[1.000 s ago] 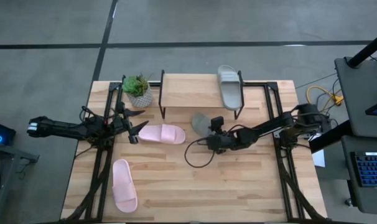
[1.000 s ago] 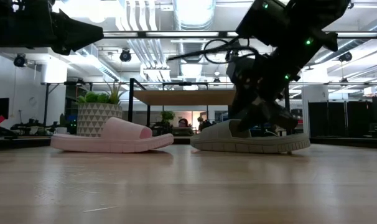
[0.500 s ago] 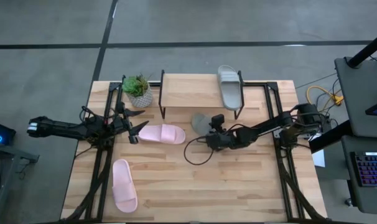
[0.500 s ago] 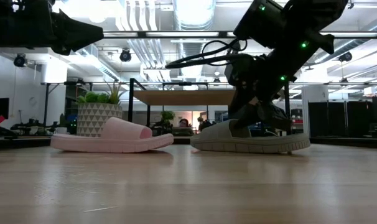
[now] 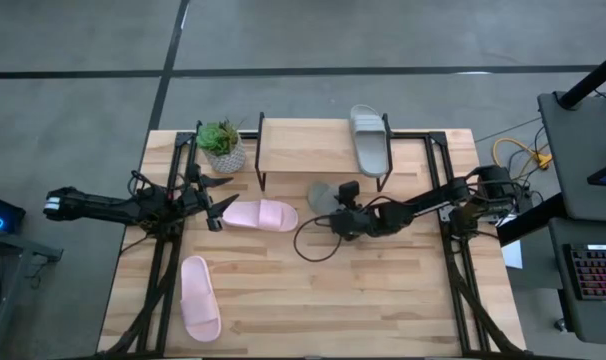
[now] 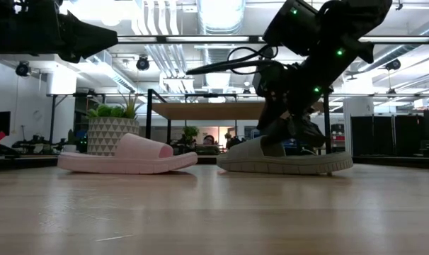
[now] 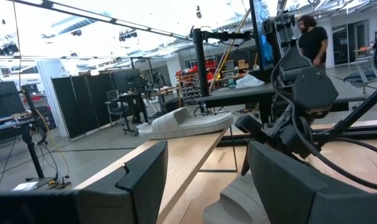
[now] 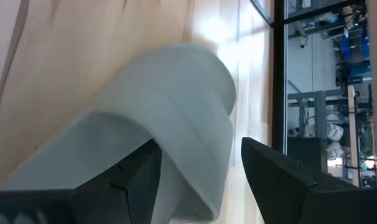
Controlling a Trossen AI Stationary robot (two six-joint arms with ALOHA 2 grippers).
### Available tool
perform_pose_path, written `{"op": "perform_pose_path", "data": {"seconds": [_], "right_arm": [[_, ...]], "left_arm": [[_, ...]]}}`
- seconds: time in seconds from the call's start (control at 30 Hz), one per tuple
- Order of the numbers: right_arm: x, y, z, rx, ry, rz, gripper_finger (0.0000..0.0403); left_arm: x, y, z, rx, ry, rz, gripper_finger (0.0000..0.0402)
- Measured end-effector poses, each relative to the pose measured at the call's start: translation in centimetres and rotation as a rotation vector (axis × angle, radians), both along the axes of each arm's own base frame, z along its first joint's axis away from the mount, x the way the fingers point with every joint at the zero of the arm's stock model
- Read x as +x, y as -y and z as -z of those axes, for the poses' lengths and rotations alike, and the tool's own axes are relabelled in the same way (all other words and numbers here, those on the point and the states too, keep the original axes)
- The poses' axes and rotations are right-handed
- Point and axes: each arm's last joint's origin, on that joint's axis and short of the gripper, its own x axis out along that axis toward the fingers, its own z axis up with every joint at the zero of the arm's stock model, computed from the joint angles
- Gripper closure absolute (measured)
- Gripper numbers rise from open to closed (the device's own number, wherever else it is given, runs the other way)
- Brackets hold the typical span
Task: Pick and place slides into the shelf
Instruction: Put the gray slide on the shelf
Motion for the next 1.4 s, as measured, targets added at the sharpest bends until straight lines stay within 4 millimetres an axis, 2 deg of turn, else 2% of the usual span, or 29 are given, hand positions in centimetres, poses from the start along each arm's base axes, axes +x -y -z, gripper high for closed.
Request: {"op": "perform_pose_path", "data": {"seconds": [0.2,0.57,1.07,1.4], "right_arm": [[0.2,0.2,-0.1,0.02,0.011,-0.021,0.0191],[0.6,0.5,1.1,0.025,-0.019,-0.029,0.0191],[1.0,1.4,0.8,0.006,0.013,-0.029,0.0191],[1.3,2.0,0.8,0.054,0.029,-0.057,0.0191]], "left_arm": [[0.0,0.0,0.0,0.0,0.0,0.0,0.0194],[0.0,0.0,0.0,0.0,0.0,0.0,0.0194],[0.0,0.0,0.0,-0.001,-0.001,-0.004,0.0194],[0.0,0.0,0.0,-0.001,-0.001,-0.004,0.0194]]}}
